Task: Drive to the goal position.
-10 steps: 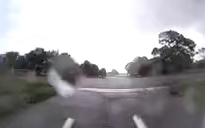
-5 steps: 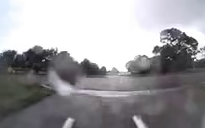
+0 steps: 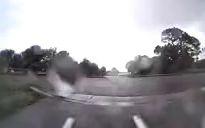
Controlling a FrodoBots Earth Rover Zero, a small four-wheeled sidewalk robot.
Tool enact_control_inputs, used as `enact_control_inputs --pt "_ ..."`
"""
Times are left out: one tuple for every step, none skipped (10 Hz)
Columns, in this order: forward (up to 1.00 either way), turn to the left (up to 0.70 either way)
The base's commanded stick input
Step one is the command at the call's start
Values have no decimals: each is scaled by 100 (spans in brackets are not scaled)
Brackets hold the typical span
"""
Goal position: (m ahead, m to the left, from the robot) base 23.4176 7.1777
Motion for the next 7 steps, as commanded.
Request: enact_control_inputs --pt "100 -13" --pt "100 0" --pt "100 0" --pt "100 0" --pt "100 0" --pt "100 0" --pt "100 0"
